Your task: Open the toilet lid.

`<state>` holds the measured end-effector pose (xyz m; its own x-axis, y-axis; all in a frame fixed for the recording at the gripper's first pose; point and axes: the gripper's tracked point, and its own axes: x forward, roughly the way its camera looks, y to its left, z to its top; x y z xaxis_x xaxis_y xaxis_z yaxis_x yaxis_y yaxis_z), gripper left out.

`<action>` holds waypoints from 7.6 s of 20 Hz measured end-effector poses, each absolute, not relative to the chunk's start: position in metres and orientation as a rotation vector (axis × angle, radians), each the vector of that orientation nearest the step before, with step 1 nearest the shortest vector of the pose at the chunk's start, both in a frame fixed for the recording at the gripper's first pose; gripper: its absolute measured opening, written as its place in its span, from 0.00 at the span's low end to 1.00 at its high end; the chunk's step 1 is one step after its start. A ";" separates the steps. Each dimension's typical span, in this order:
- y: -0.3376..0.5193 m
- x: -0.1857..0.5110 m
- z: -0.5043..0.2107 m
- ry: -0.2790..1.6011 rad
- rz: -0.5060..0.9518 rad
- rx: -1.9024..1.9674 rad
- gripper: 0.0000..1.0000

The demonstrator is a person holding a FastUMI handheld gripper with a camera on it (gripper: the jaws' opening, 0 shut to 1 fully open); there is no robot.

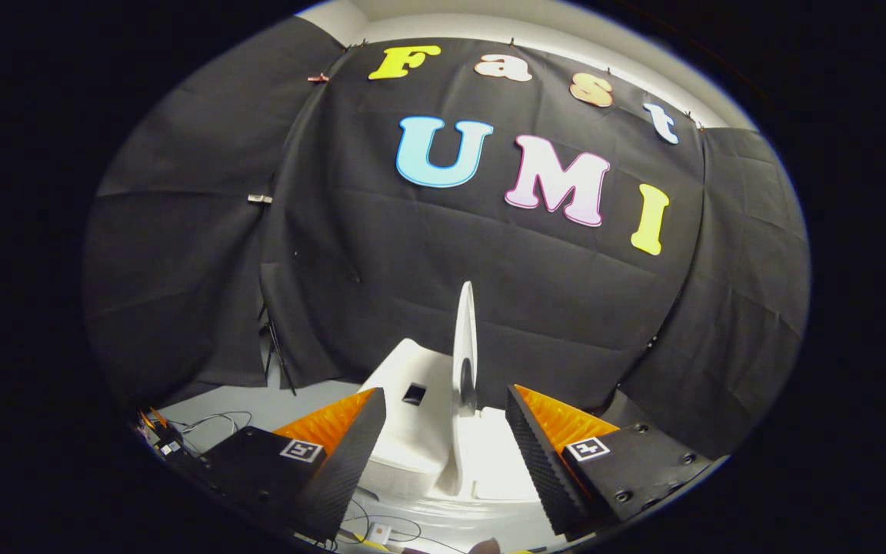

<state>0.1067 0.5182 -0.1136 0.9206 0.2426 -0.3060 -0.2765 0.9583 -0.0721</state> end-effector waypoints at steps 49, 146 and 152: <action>0.056 0.007 0.020 0.003 0.076 0.130 0.98; 0.102 0.023 0.009 0.045 0.091 0.124 0.98; 0.102 0.023 0.010 0.046 0.092 0.123 0.98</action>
